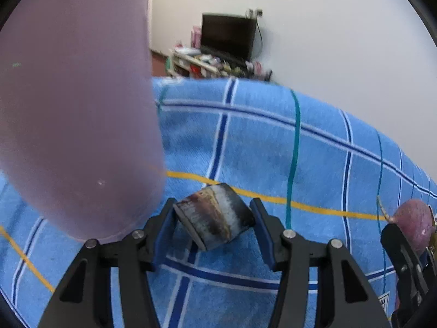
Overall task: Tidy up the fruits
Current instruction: 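Carry the purple root and sugarcane piece over the tin box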
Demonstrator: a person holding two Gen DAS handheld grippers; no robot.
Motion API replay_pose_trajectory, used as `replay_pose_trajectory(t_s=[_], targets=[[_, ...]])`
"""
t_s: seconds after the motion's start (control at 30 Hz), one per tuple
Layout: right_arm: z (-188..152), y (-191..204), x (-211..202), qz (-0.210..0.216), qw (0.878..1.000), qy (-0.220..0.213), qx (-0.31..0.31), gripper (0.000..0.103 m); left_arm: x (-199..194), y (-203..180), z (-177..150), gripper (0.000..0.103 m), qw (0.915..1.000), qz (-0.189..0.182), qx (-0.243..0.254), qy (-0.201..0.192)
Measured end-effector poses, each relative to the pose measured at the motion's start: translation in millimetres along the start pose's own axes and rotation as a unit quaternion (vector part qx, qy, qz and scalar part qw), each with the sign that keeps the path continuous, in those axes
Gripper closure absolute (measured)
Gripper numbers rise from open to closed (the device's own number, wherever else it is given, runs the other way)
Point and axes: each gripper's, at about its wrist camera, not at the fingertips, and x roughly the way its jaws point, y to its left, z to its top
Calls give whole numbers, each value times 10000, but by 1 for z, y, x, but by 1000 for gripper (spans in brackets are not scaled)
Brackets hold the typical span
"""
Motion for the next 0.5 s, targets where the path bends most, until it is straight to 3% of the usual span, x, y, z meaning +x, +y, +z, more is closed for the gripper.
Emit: replay_pose_trajectory(t_s=[0.17,0.5], targets=[[-1,5,-11,-55,9994,-308,-177,49,-29,-3,-10,47,9974,294,51,-655],[-3,12,-26,-222,9974,-568,-388,49,-55,0,-27,47,9943,398,106,-982]])
